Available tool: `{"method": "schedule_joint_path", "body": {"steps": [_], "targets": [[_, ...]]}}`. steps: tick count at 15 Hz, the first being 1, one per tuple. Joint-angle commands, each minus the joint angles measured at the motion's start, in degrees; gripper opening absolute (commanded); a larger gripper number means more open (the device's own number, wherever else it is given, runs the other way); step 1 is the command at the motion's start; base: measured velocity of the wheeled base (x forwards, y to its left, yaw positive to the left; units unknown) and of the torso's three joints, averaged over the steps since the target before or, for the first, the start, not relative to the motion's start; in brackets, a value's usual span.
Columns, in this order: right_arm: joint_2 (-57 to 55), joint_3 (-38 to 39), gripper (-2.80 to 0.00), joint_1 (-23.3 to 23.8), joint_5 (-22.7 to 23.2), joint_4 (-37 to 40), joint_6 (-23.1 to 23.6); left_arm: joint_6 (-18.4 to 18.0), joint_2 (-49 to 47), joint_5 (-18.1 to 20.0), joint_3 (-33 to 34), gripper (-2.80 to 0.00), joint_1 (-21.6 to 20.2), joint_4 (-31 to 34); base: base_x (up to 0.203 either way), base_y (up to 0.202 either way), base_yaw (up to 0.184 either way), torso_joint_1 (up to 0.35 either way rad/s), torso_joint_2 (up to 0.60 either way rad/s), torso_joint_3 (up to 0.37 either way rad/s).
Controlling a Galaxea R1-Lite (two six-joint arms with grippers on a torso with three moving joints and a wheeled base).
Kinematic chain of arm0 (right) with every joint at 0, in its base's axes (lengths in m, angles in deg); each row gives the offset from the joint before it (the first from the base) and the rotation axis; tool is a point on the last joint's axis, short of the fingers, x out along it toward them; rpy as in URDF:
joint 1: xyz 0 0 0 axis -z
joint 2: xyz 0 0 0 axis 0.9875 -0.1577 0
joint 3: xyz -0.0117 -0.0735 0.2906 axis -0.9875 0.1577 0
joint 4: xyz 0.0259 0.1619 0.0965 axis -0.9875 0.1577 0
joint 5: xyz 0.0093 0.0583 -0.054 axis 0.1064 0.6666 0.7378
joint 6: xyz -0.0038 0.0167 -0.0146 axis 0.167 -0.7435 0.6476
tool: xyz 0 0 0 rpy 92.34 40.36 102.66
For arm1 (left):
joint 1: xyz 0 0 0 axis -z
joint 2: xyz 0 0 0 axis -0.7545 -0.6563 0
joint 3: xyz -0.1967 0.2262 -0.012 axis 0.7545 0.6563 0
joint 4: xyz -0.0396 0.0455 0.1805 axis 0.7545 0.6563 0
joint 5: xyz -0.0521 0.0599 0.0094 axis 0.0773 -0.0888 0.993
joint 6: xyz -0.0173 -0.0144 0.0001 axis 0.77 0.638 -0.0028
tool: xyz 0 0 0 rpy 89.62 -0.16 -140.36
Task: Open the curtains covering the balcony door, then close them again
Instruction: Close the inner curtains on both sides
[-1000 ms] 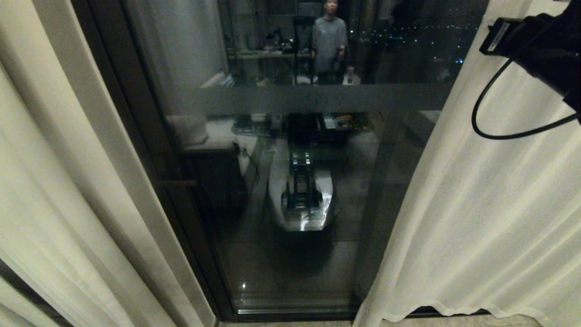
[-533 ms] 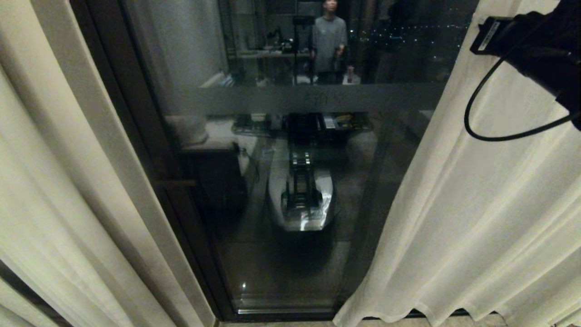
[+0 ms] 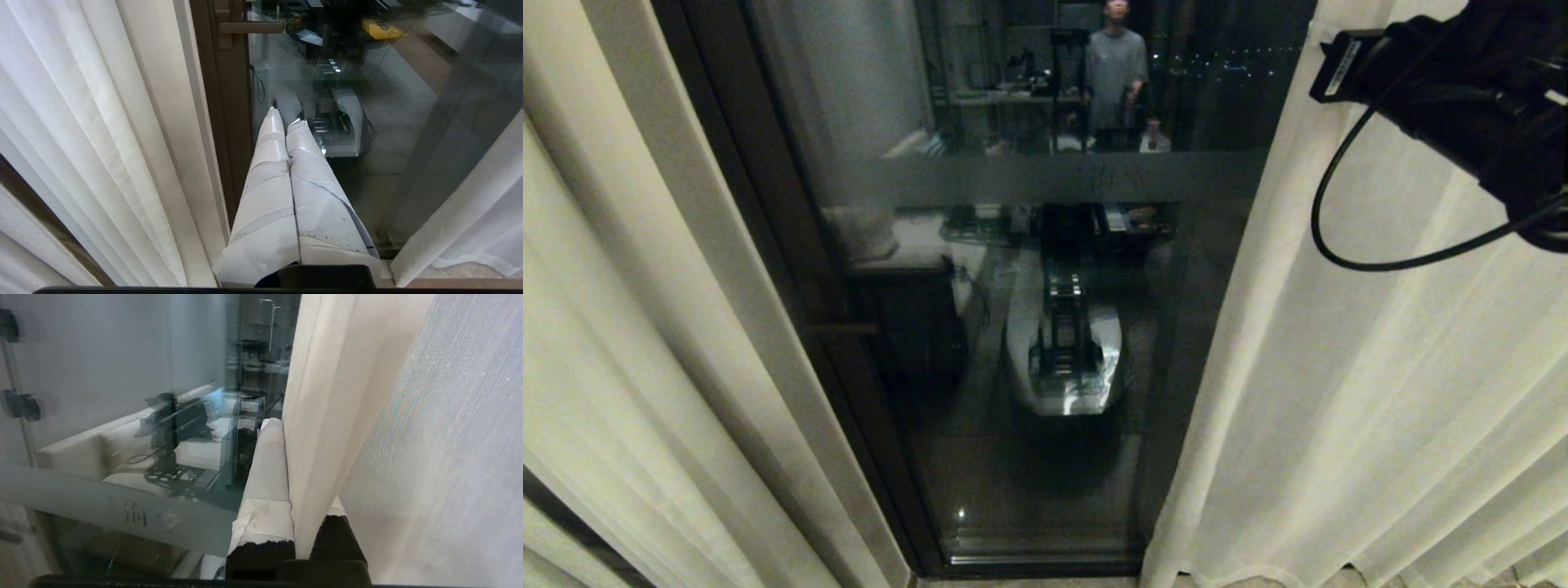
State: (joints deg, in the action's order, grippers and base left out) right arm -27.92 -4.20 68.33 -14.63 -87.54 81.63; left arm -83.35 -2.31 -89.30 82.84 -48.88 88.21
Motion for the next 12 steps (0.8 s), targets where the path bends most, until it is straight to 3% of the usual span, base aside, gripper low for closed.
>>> {"method": "schedule_joint_path", "body": {"steps": [1,12], "targets": [[-0.24,0.03,-2.8,-0.32,0.0,-0.18,0.01,0.0,0.02,-0.02,0.0,-2.8,-0.02,-0.01,0.0,0.0,0.0,0.0,0.0,0.0],[2.89,2.15,-2.8,3.9,0.1,0.3,-0.2,0.0,0.02,-0.02,0.0,-2.8,-0.02,-0.01,0.0,0.0,0.0,0.0,0.0,0.0]]}}
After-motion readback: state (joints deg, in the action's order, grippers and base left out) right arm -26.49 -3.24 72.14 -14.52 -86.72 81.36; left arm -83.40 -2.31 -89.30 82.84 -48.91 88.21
